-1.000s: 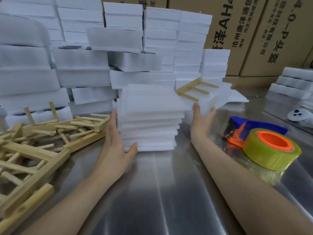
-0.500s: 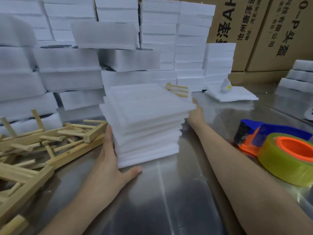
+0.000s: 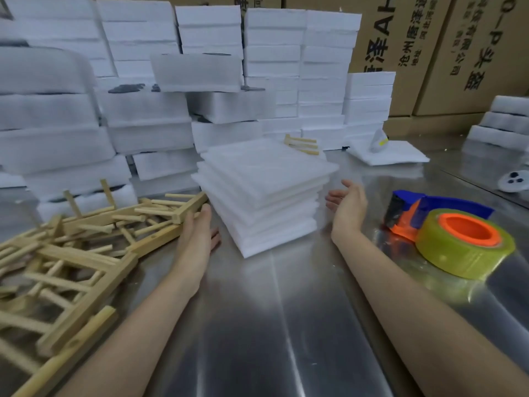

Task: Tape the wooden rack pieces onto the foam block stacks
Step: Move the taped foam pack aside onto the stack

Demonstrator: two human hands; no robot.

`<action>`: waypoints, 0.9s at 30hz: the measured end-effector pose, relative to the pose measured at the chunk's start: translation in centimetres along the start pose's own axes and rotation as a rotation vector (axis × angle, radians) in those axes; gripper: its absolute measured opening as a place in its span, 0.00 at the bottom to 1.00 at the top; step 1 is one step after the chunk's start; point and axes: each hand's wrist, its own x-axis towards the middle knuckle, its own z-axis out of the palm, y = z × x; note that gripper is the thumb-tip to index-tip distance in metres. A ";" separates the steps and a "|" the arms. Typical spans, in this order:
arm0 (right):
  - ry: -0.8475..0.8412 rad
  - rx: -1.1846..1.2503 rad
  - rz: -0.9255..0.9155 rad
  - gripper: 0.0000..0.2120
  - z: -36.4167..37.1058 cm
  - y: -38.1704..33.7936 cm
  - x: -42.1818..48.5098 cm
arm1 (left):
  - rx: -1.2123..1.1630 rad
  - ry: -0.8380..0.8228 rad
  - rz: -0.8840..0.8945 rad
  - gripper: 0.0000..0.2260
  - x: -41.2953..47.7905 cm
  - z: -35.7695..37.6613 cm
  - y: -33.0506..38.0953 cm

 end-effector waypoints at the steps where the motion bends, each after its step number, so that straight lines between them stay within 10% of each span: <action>1: -0.012 -0.010 -0.035 0.12 -0.8 -0.3 -1.2 | -0.049 -0.002 -0.015 0.22 -0.2 0.2 0.1; 6: -0.157 -0.159 -0.233 0.12 -3.0 -0.4 -5.9 | -0.392 -0.255 -0.165 0.21 -3.1 4.4 -0.2; 12: -0.030 -0.288 -0.413 0.24 -4.1 -1.9 -7.1 | -0.259 -0.482 -0.327 0.24 -7.2 13.1 -1.7; 17: 0.140 -0.205 -0.794 0.27 -4.6 -3.4 -7.5 | 0.315 -0.074 0.458 0.06 -5.5 10.2 -2.2; 19: 0.113 -0.345 -1.041 0.26 -4.9 -3.9 -7.2 | 0.443 0.161 0.688 0.19 -3.9 7.9 -1.4; 23: -0.104 -0.884 -1.231 0.20 -4.3 -3.4 -7.1 | 0.500 0.094 0.369 0.46 0.0 6.2 -1.6; 27: -0.156 -1.089 -1.113 0.20 -3.7 -2.1 -5.8 | 0.798 -0.181 0.259 0.42 1.2 6.5 -2.4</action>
